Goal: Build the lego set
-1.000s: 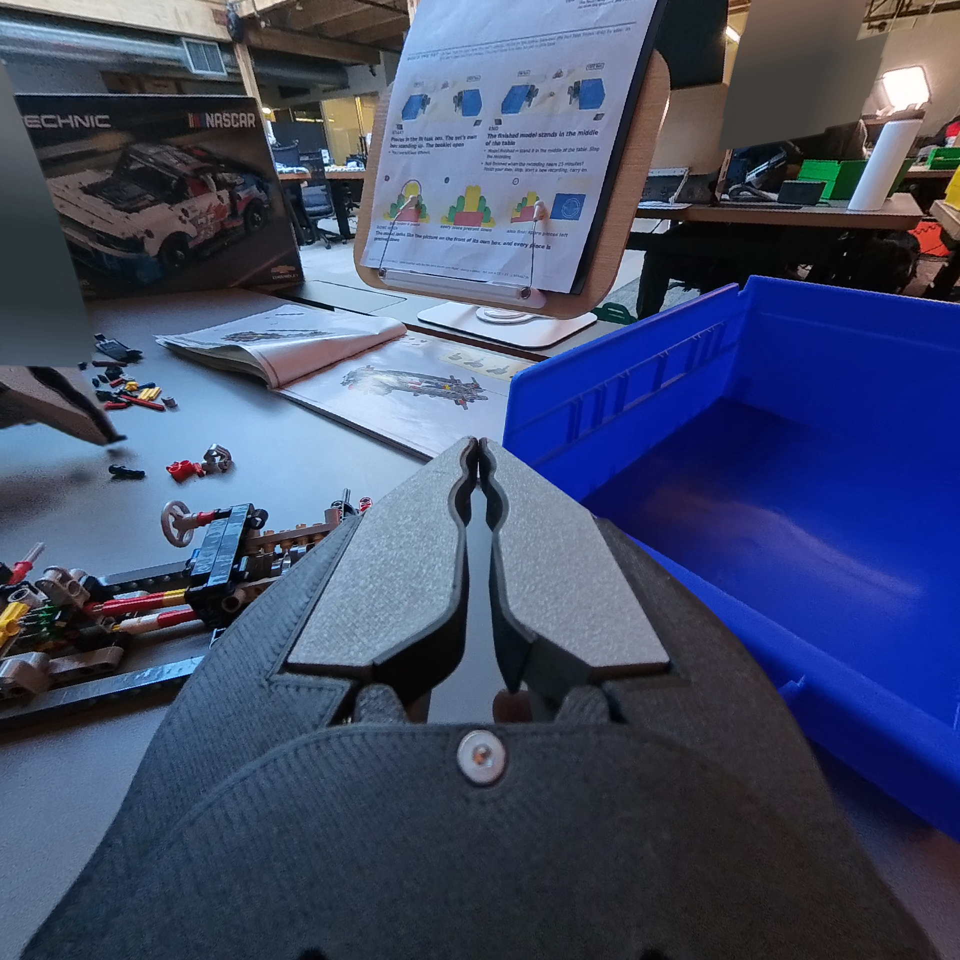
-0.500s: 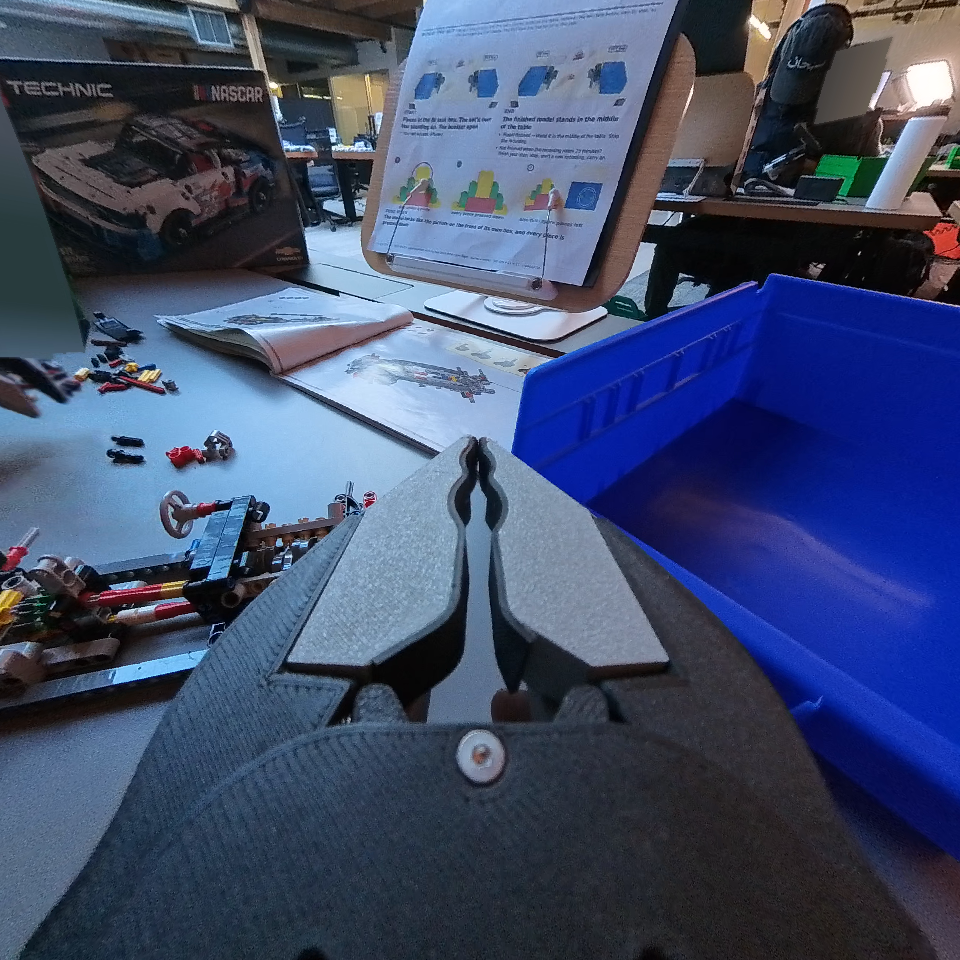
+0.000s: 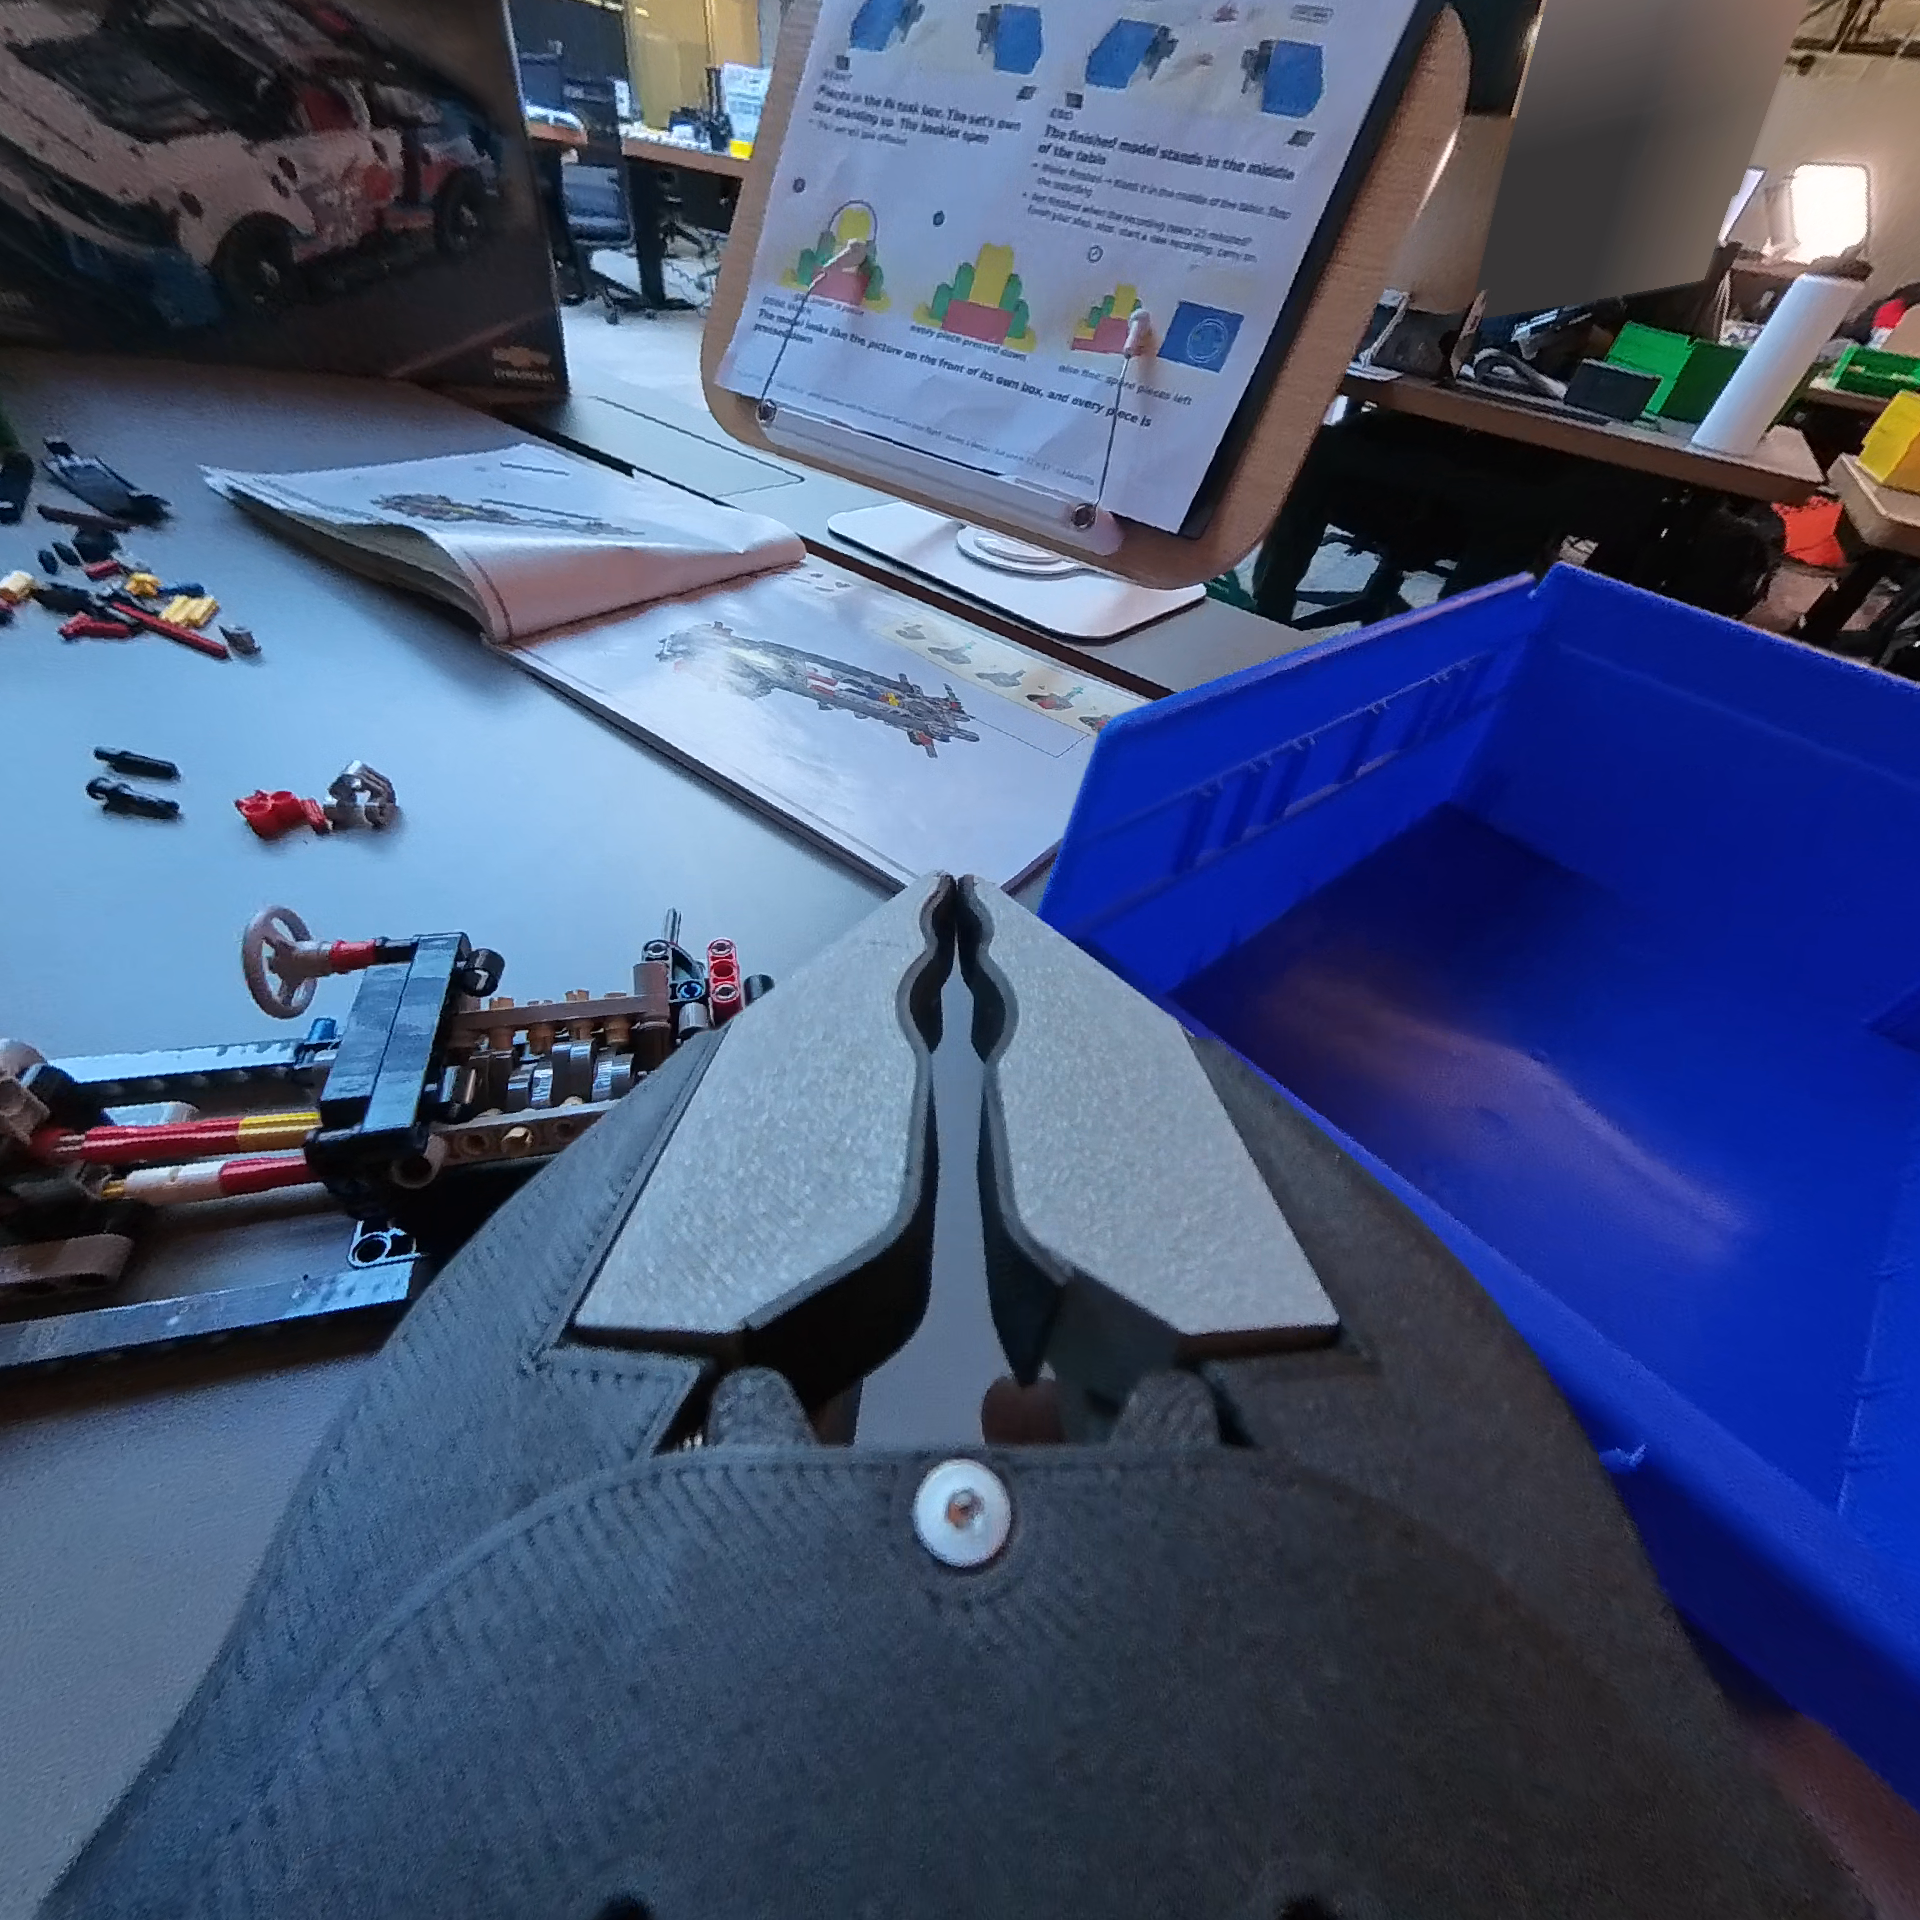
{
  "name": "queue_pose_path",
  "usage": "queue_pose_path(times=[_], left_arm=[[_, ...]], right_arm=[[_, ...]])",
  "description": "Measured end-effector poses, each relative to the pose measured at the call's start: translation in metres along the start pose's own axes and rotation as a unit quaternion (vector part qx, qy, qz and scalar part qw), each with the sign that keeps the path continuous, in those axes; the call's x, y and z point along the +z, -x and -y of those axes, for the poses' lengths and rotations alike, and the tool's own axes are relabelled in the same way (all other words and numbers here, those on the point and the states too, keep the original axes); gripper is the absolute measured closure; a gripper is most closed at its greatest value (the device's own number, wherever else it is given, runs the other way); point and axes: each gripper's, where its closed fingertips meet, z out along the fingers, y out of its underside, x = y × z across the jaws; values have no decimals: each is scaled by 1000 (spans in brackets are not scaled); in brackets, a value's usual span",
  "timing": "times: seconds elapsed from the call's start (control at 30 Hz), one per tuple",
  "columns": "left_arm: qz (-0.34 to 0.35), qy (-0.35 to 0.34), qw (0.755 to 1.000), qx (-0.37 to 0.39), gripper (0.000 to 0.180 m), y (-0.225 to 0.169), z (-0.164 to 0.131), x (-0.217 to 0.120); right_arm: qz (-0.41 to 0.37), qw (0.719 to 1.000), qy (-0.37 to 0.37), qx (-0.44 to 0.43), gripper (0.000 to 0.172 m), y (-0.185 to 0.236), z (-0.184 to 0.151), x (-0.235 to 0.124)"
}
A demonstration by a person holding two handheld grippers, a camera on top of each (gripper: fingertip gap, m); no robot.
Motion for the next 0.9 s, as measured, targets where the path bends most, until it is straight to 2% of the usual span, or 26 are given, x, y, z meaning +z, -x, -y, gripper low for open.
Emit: queue_pose_path(times=[0.1,0.2,0.33,0.37,0.4,0.5,0.57,0.67,0.8,0.9], left_arm=[[-47,10,995,86,169,-9,30,27],[-83,61,987,124,164,-9,42,50],[-101,128,974,156,166,-5,34,69],[-117,123,974,152,175,-10,37,69],[-119,134,973,149,174,-9,35,69],[-89,152,971,161,175,-5,34,63],[-112,125,972,162,175,-26,46,52],[-175,71,965,183,175,-85,73,41],[-190,65,952,231,175,-141,91,73],[-201,87,945,242,175,-159,90,97]], right_arm=[[-2,1000,-4,-21,172,4,1,-1],[-2,1000,-6,-28,172,7,2,-4],[1,1000,-18,-9,172,6,4,-10],[2,1000,-22,-1,172,5,5,-12],[3,1000,-26,7,172,4,6,-13],[6,999,-33,30,172,0,7,-14],[9,998,-36,41,172,-2,8,-15],[13,998,-39,52,172,-3,8,-15],[24,997,-38,56,172,0,9,-13],[31,997,-40,57,172,3,9,-15]])
